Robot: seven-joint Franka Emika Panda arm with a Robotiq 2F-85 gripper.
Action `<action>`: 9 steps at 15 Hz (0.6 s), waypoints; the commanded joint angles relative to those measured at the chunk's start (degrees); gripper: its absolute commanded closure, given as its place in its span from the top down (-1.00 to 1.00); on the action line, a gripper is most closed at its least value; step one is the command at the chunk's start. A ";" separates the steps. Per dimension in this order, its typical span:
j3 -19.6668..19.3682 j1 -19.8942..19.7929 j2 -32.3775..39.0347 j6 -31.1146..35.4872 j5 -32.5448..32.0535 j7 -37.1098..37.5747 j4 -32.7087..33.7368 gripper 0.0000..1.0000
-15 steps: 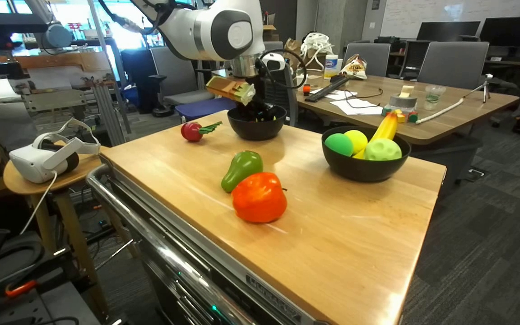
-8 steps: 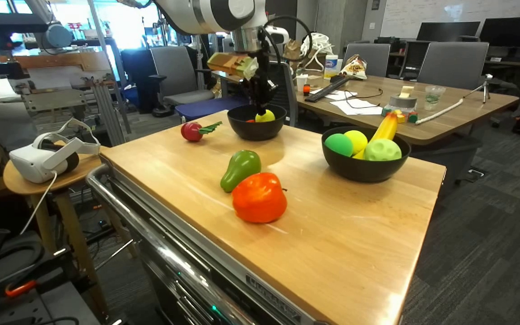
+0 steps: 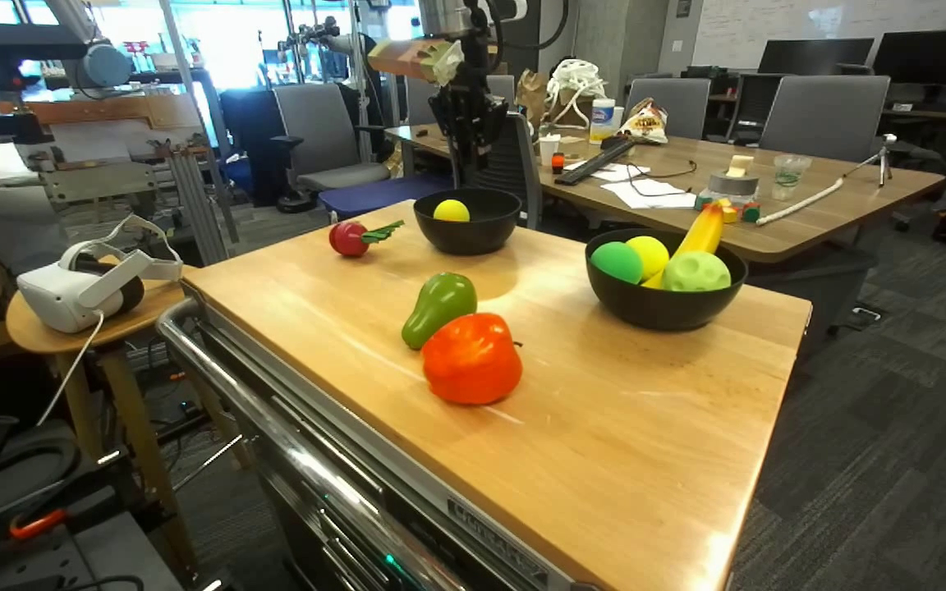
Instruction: Take the toy fruits and vegetables from the black bowls and place them on the table
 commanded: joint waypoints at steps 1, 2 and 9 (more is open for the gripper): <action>0.07 -0.52 1.81 -0.20 2.03 0.98 0.36 0.31; 0.18 -0.66 2.53 0.06 2.40 0.82 0.31 0.44; 0.53 -0.82 6.46 -0.53 2.72 -1.96 0.31 1.00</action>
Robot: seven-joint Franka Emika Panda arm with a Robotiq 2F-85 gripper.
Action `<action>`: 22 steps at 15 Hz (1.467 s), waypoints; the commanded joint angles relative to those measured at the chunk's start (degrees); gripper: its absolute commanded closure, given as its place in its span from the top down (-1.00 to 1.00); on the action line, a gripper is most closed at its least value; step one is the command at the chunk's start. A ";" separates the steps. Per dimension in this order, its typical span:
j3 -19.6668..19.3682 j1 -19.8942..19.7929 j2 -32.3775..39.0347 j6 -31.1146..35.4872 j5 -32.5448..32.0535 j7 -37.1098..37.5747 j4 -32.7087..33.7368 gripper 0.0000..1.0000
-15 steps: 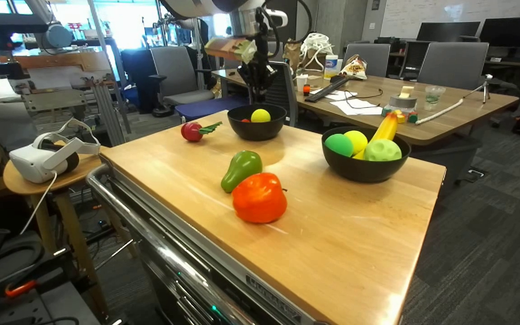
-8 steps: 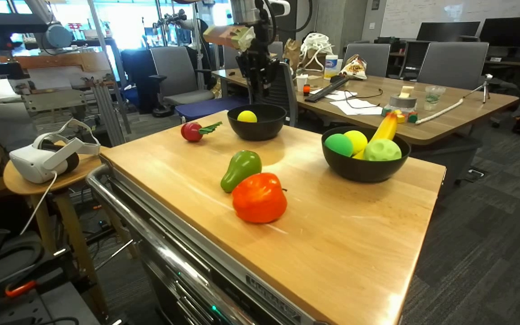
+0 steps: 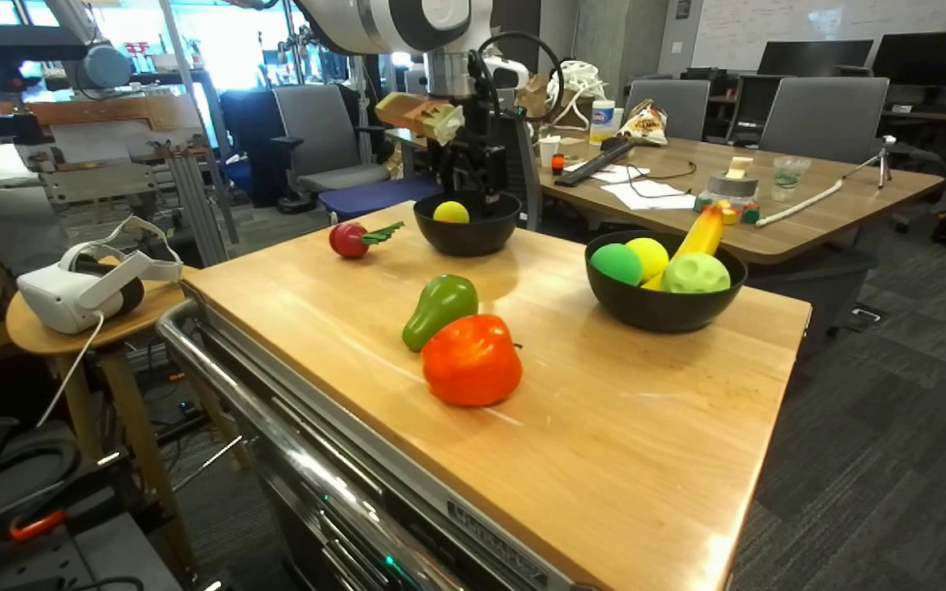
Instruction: Take the toy fruits and vegetables from the black bowls and place them on the table
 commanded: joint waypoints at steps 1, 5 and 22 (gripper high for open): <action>0.49 -0.51 1.43 -1.25 0.57 -2.91 0.71 1.00; 1.09 -1.11 1.76 -6.33 0.70 -7.32 0.66 1.00; 1.04 0.07 -0.46 -8.54 -0.77 -9.06 0.91 -0.52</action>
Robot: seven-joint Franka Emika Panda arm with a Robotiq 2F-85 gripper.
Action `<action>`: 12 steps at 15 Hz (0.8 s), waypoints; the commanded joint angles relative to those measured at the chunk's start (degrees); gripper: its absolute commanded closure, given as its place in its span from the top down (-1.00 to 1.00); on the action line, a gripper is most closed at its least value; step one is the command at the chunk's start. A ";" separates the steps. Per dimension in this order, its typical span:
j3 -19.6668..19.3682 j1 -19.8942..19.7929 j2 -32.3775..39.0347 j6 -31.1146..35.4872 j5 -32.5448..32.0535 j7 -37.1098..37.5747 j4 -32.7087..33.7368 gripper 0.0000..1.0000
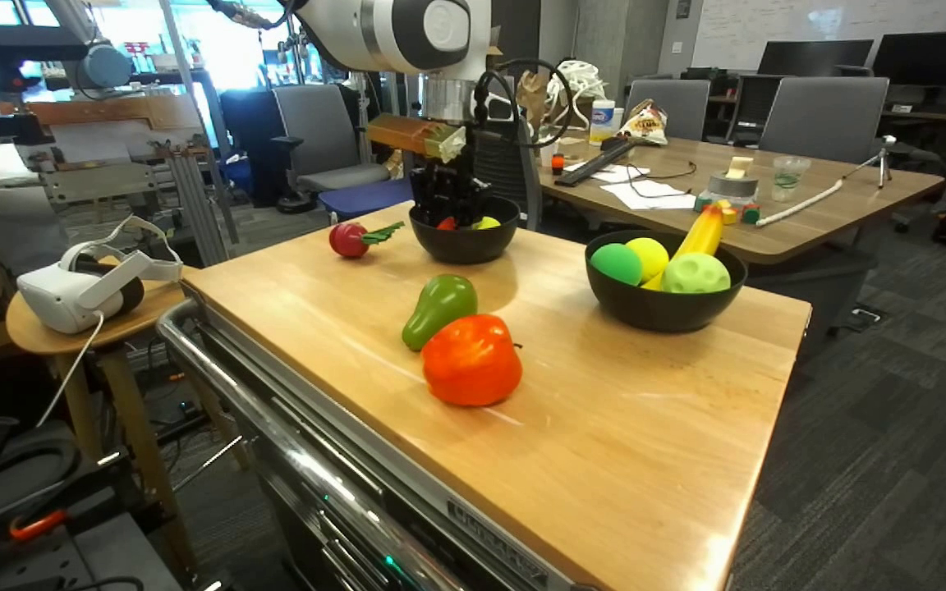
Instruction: Take the toy fruits and vegetables from the black bowls and place them on the table
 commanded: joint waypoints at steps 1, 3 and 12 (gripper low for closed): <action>0.72 0.36 -4.08 1.24 -0.29 -0.49 -0.11 -0.52; 1.86 1.10 -6.85 5.13 -0.05 -1.28 -0.63 -0.52; 7.77 6.12 -3.63 15.13 0.26 -4.81 1.17 -0.52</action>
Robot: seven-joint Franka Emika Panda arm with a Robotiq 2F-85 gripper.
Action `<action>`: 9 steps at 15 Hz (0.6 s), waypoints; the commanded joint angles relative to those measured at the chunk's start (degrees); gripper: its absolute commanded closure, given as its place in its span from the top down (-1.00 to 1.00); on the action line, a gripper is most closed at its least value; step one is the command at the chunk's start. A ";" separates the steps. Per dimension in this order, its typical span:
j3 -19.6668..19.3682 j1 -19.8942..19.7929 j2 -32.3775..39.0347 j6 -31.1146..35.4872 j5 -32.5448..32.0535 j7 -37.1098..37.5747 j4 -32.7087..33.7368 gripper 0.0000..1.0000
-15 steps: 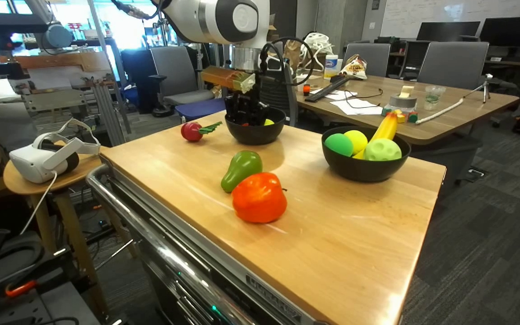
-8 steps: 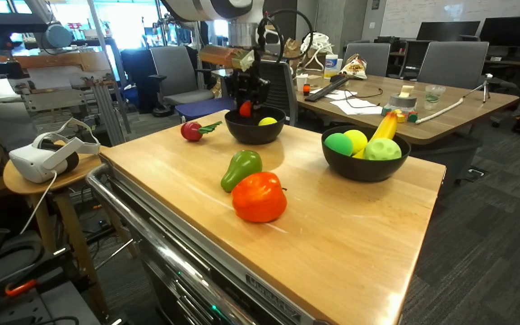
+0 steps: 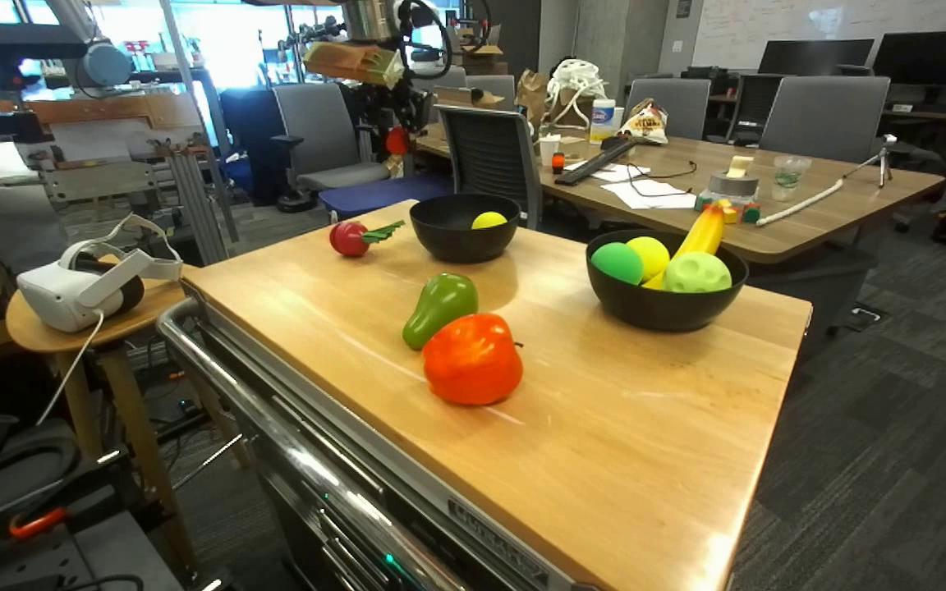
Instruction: Take the toy fruits and vegetables from the black bowls and place them on the table
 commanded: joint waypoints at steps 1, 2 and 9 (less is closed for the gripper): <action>1.02 0.90 3.63 0.68 0.08 -2.54 0.82 -0.52; 1.00 1.18 4.57 0.43 -0.27 -2.76 0.87 -0.52; 0.68 1.55 8.44 -0.59 -0.86 -3.82 0.68 -0.35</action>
